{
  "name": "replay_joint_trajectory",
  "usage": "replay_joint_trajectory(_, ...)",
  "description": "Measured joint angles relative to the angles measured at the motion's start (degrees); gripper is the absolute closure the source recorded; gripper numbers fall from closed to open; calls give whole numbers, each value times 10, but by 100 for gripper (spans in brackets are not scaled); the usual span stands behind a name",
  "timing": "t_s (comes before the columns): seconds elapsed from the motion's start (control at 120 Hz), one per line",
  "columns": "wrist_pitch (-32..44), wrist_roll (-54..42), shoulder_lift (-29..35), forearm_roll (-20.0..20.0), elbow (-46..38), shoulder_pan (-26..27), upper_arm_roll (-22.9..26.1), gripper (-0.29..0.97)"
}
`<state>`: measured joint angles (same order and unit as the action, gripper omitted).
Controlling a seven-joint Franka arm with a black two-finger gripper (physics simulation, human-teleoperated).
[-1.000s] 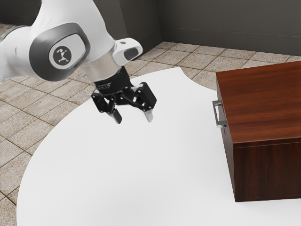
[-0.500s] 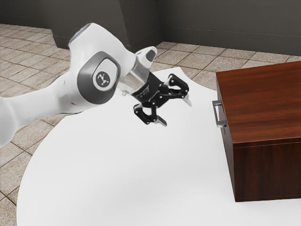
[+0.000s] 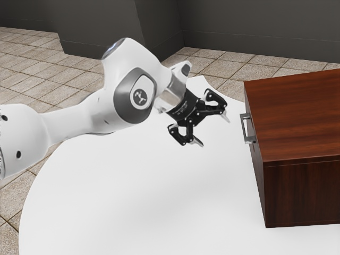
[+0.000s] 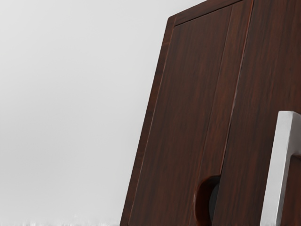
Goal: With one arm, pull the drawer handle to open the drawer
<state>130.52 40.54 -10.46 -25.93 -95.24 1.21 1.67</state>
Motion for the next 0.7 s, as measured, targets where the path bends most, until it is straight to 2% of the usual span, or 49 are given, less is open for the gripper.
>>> replay_joint_trajectory(0.292, 0, 19, -23, 1, 28, 10, -6, 0)
replay_joint_trajectory(0.583, -56, 33, -53, -1, 72, 19, -27, 0)
replay_joint_trajectory(0.7, -67, 37, -57, 0, 80, 43, -47, 0)
